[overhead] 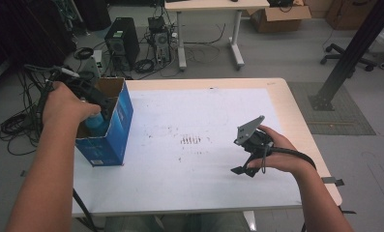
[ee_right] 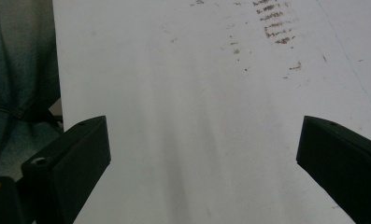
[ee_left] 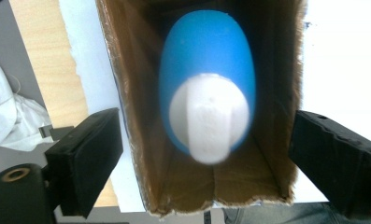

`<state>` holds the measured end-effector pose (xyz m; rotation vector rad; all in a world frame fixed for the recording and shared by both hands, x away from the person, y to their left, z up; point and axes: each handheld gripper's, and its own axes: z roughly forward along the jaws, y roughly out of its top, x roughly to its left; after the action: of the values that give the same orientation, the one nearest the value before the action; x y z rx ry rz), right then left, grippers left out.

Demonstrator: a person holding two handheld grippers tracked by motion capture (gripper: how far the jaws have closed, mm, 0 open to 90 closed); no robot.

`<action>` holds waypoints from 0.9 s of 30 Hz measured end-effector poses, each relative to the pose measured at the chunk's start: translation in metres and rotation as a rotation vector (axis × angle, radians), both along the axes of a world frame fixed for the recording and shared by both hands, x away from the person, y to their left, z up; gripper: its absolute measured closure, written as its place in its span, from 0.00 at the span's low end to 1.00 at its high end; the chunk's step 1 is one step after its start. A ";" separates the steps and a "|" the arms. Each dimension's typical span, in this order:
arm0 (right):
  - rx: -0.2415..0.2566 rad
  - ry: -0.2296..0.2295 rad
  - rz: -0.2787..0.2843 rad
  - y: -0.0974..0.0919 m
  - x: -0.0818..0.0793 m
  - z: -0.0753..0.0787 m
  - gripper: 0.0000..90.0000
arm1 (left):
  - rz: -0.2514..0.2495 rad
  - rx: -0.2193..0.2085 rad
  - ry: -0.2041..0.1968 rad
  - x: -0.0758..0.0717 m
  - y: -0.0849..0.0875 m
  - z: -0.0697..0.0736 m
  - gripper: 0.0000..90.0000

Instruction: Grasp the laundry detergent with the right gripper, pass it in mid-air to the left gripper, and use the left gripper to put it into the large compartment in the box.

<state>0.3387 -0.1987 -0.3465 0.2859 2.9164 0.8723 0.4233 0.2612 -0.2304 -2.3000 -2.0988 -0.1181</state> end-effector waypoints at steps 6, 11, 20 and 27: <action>0.000 -0.007 0.005 -0.001 -0.002 0.006 0.03 | -0.014 0.008 -0.013 -0.004 -0.006 0.012 0.06; -0.001 -0.010 0.008 -0.001 -0.003 0.011 0.03 | -0.037 0.004 -0.018 -0.008 -0.013 0.022 0.02; -0.004 -0.024 0.015 -0.002 -0.002 0.022 0.03 | -0.132 -0.003 -0.053 -0.016 -0.036 0.051 0.00; -0.011 -0.037 0.018 -0.003 -0.002 0.032 0.03 | -0.289 -0.074 -0.092 -0.024 -0.065 0.080 0.00</action>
<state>0.3365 -0.2020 -0.3150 0.2408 2.8934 0.8545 0.3995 0.1965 -0.1505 -2.6780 -1.8227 -0.1567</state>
